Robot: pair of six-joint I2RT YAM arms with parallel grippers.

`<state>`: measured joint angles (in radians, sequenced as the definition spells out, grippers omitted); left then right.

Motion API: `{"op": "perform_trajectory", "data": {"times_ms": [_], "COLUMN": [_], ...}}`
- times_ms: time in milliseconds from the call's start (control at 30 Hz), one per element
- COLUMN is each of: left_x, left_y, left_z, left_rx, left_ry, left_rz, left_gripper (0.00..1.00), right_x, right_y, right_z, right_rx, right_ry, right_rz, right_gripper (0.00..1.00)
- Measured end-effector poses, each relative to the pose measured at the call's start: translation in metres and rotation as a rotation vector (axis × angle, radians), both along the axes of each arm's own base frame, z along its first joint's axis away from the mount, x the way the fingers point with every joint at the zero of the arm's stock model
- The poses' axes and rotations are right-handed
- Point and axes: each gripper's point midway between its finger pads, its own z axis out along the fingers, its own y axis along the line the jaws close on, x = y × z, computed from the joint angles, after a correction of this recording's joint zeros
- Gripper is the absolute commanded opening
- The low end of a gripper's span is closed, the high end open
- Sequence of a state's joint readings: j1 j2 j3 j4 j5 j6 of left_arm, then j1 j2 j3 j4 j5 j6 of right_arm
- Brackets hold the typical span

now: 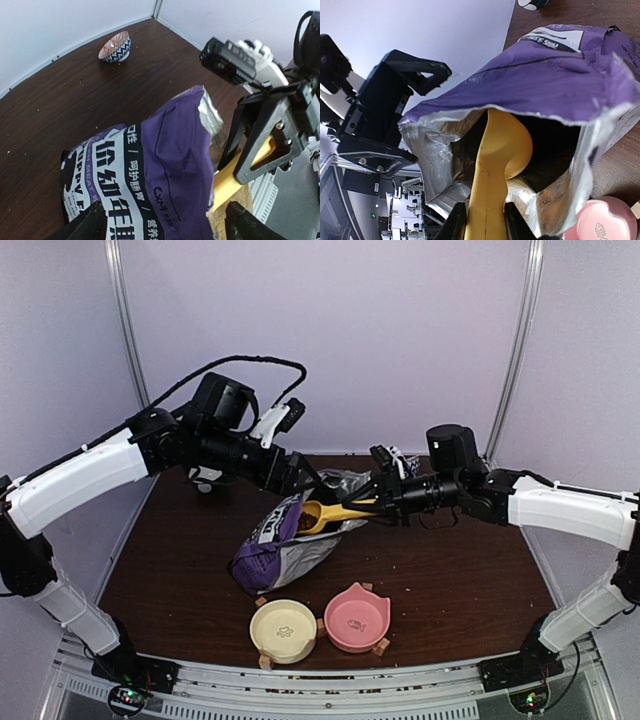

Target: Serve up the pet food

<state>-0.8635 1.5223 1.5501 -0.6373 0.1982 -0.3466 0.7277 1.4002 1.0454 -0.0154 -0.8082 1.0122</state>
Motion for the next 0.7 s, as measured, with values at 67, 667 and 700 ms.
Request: {"op": "perform_trajectory", "data": {"times_ms": [67, 667, 700], "left_x": [-0.002, -0.004, -0.003], "left_y": [-0.001, 0.032, 0.033], "left_z": [-0.011, -0.003, -0.002], "left_rx": [0.037, 0.051, 0.052], "left_ry": [0.014, -0.118, -0.122], "left_rz": [-0.007, 0.087, 0.095], "left_gripper": [0.57, 0.0, 0.0], "right_x": [0.001, 0.0, -0.001], "right_y": [-0.002, -0.047, -0.049], "right_z": [0.0, 0.031, 0.035], "right_rx": [0.015, 0.211, 0.224], "right_ry": [0.011, 0.015, 0.009], "right_rz": [-0.009, -0.115, -0.118], "right_gripper": [0.13, 0.13, 0.13]}}
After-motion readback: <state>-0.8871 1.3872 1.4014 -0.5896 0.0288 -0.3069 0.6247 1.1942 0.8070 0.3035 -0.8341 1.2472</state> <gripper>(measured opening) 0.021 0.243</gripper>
